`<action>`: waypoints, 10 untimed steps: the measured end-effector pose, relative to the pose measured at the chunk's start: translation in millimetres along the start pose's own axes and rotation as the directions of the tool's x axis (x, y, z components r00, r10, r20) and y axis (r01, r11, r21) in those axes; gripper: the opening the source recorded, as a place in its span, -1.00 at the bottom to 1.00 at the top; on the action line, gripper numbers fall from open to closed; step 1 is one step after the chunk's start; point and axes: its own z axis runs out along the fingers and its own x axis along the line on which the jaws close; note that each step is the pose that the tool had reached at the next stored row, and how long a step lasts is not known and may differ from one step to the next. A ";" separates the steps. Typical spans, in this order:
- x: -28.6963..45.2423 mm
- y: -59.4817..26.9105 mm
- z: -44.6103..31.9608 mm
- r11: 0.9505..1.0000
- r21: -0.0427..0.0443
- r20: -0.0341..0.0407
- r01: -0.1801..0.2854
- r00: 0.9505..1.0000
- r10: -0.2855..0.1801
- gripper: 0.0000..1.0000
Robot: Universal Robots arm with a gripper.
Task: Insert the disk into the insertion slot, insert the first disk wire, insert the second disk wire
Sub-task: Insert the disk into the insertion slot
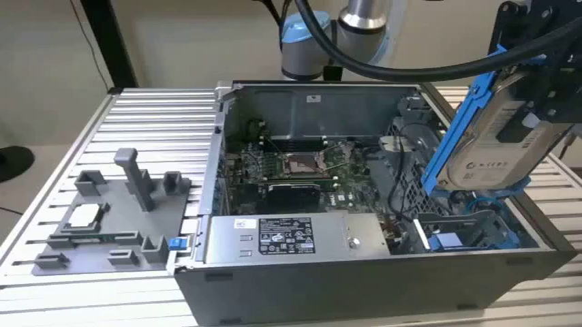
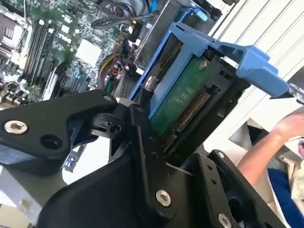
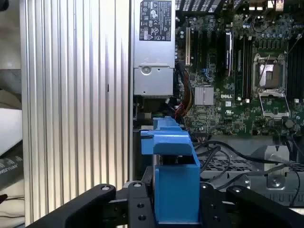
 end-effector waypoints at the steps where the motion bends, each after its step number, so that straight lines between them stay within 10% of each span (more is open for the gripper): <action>1: 0.0 0.0 0.0 1.000 0.000 0.000 0.000 1.000 0.000 -1.00; 10: -0.1 -0.1 1.9 1.000 0.000 0.001 0.000 1.000 0.000 -1.00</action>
